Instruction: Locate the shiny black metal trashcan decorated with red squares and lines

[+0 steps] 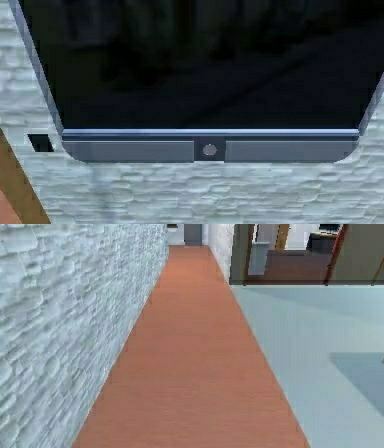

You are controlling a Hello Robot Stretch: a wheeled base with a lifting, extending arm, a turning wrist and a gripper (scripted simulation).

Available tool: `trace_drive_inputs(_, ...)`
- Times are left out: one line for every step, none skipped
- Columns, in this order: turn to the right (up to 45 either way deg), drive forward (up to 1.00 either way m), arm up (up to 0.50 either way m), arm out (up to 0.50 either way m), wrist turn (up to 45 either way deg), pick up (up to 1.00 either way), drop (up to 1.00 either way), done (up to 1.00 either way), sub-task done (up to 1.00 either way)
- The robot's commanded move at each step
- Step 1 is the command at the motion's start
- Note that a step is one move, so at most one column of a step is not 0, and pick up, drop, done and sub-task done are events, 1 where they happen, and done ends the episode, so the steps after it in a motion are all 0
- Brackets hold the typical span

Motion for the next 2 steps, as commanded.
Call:
trace_drive_inputs(45.0, 0.00, 0.00, 0.00, 0.0, 0.00, 0.00, 0.00, 0.00)
trace_drive_inputs(45.0, 0.00, 0.00, 0.00, 0.0, 0.00, 0.00, 0.00, 0.00)
